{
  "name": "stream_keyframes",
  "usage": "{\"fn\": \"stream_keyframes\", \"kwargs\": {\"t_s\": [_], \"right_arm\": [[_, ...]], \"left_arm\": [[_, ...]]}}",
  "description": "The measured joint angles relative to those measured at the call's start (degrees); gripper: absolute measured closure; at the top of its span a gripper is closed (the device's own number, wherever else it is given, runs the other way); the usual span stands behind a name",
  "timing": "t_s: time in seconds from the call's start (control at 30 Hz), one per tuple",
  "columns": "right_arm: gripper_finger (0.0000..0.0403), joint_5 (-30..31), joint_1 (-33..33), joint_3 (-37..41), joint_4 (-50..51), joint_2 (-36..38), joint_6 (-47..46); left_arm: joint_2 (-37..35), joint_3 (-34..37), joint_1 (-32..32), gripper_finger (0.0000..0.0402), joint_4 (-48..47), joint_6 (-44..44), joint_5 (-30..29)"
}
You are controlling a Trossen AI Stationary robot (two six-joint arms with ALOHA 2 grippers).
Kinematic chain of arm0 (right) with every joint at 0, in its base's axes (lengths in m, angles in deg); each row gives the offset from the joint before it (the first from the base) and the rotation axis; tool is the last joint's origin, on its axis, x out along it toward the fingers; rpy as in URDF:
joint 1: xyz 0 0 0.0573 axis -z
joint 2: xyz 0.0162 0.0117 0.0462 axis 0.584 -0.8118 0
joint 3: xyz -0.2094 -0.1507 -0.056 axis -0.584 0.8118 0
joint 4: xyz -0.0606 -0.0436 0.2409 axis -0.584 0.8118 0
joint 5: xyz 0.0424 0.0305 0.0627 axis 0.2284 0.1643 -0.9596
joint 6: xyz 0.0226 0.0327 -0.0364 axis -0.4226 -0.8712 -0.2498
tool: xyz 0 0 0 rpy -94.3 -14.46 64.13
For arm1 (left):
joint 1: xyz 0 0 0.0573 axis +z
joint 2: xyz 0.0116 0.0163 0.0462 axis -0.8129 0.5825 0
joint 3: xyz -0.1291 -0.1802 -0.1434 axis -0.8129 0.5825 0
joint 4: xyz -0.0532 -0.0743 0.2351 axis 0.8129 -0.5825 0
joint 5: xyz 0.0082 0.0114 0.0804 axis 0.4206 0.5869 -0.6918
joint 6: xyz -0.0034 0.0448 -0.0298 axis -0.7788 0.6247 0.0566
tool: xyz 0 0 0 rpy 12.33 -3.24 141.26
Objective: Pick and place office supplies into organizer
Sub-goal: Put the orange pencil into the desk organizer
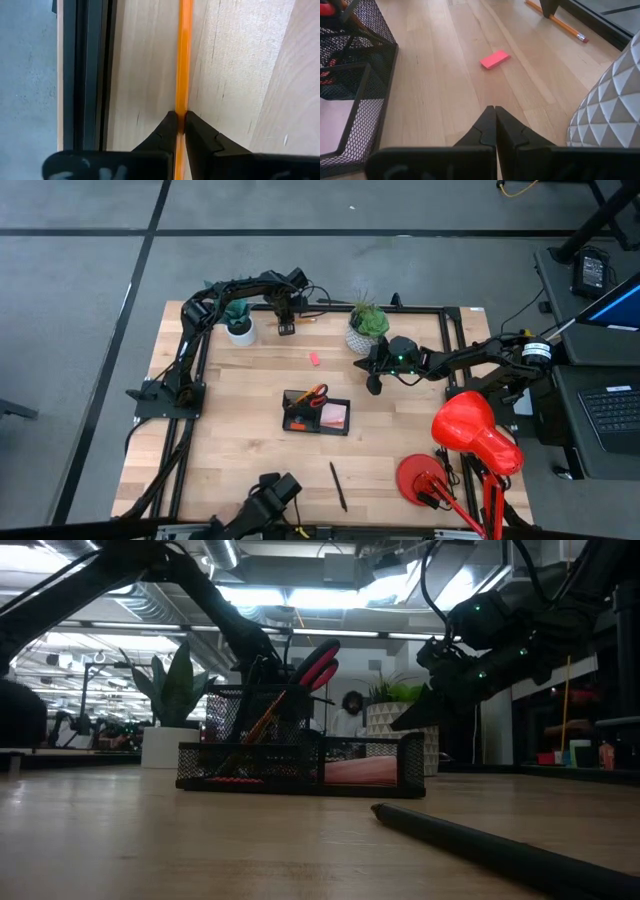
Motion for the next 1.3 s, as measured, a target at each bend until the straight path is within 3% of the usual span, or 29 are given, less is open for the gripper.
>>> {"fn": "stream_keyframes", "kwargs": {"t_s": [0.77,1.0,1.3], "right_arm": [[0.0402,0.0,0.0,0.0,0.2,0.0,5.9],[0.0402,0.0,0.0,0.0,0.8,0.0,7.4],[0.0402,-0.5,0.0,0.0,0.8,0.0,7.8]], "left_arm": [[-2.9,0.6,-2.9,0.0386,-0.7,-4.5,-2.0],[-4.2,0.9,-4.5,0.0387,-4.1,-6.5,2.8],[-4.4,0.8,-7.1,0.0387,-5.3,-6.0,3.1]]}}
